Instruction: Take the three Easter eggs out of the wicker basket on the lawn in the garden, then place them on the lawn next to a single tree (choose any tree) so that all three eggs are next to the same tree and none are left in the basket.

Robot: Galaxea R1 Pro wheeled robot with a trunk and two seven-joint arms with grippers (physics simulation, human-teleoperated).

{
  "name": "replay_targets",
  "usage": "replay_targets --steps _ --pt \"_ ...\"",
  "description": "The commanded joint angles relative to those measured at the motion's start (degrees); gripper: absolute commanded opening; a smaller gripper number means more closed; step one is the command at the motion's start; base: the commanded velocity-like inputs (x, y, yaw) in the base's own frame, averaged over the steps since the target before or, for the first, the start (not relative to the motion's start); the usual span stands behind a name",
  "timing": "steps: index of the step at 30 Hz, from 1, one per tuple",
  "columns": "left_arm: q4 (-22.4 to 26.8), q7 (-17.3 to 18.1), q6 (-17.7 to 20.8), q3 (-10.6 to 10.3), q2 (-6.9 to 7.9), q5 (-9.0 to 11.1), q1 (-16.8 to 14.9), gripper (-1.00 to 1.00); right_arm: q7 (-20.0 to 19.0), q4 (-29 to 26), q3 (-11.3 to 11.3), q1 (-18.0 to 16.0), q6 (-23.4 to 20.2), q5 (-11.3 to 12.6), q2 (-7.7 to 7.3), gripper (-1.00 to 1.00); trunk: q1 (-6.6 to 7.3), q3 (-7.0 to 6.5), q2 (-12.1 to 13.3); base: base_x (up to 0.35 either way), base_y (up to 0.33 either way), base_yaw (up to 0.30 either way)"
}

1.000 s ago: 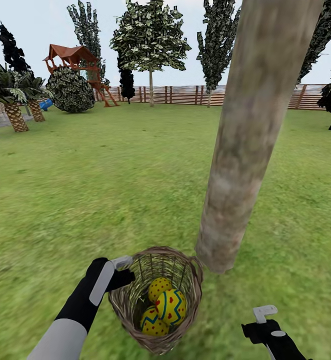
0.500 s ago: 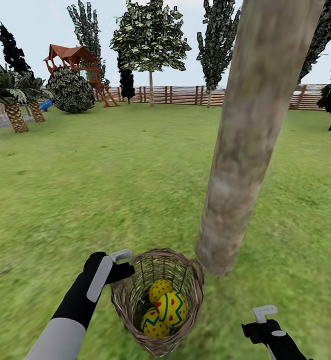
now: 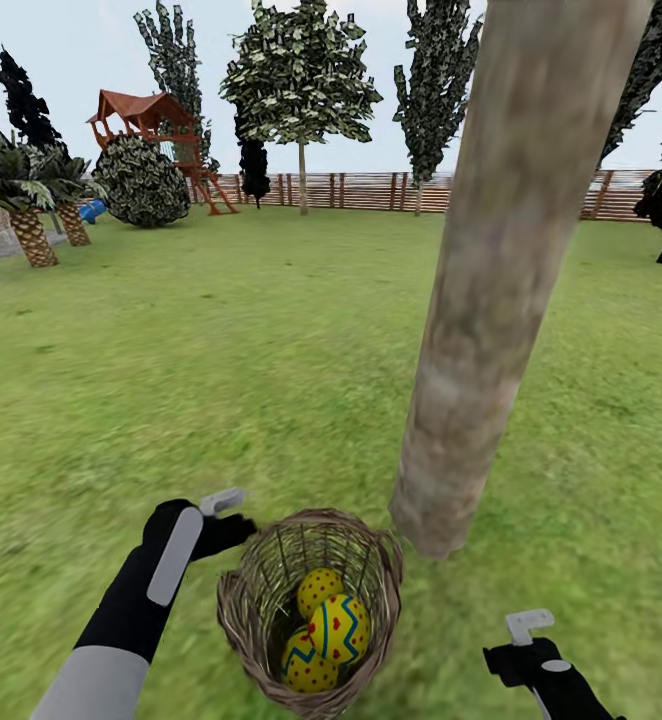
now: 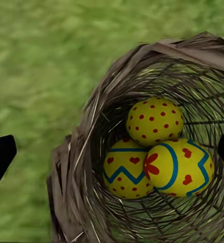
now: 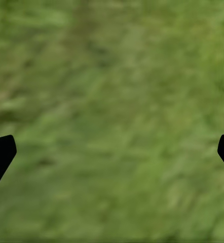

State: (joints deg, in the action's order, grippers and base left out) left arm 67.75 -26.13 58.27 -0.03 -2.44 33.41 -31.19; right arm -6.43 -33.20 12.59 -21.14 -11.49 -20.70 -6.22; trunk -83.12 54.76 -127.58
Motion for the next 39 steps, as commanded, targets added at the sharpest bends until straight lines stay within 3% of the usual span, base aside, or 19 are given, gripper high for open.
replay_targets --steps 1,3,4,6,9,11,22,27,30,32,34,39 --pt "0.0 -0.6 0.1 1.0 0.27 1.2 0.0 1.0 -0.5 -0.3 0.3 0.0 -0.3 -0.4 -0.04 1.0 0.23 -0.13 0.4 0.0 0.0 0.0" --pt "-0.3 -0.6 0.1 4.4 0.95 1.7 0.1 1.0 -0.6 -0.7 0.4 0.0 -0.3 -0.1 -0.1 1.0 0.67 -0.49 1.2 0.0 0.0 0.0" --pt "-0.7 -0.7 0.1 6.2 2.31 1.8 0.2 1.0 -0.6 -0.9 0.6 0.0 -0.4 -0.1 -0.11 1.0 0.89 -0.67 1.6 0.0 0.0 0.0" --pt "-2.5 -0.7 0.1 7.1 4.36 1.8 0.3 1.0 -0.5 -1.1 0.7 0.0 -0.3 -0.1 -0.11 1.0 1.33 -1.03 2.4 0.0 0.0 0.0" --pt "-6.1 -0.7 0.0 7.3 5.67 1.8 0.3 1.0 -0.5 -2.4 0.8 0.0 -0.4 0.0 -0.03 1.0 1.99 -1.57 3.6 0.0 0.0 0.0" --pt "-6.6 -0.7 0.0 7.3 6.73 1.8 0.3 1.0 -0.5 -5.7 0.8 0.0 -3.5 0.0 0.05 1.0 2.43 -1.93 4.4 0.0 0.0 0.0" --pt "-6.9 -0.6 -0.1 7.2 6.94 1.8 0.2 1.0 -0.5 -21.5 0.6 0.0 -25.8 0.0 0.18 1.0 4.85 -3.9 8.8 0.0 0.0 0.0" --pt "-6.8 -0.5 0.0 7.1 6.87 1.8 0.2 1.0 -0.5 -30.2 0.3 0.1 -30.8 -0.4 0.31 1.0 5.95 -4.8 10.8 0.0 0.0 0.01" --pt "-6.8 -0.5 0.0 7.0 6.78 1.8 0.2 1.0 -0.6 -32.5 -0.1 0.1 -35.2 -0.4 0.41 1.0 6.38 -5.16 11.6 0.0 0.0 0.184" --pt "-6.7 -0.4 0.0 7.1 6.77 1.8 0.2 1.0 -0.6 -33.1 -1.5 0.1 -39.3 -0.3 0.45 1.0 6.38 -5.16 11.6 0.0 0.0 0.262" --pt "-6.7 -0.4 0.0 7.1 6.75 1.8 0.2 1.0 -0.7 -33.7 -6.1 0.1 -43.9 -0.1 0.49 1.0 6.38 -5.16 11.6 0.0 0.0 0.285" --pt "-6.7 -0.4 0.0 7.2 6.75 1.9 0.2 1.0 -0.7 -33.9 -9.1 0.3 -45.3 -0.1 0.66 1.0 6.38 -5.16 11.6 0.0 0.0 0.29"
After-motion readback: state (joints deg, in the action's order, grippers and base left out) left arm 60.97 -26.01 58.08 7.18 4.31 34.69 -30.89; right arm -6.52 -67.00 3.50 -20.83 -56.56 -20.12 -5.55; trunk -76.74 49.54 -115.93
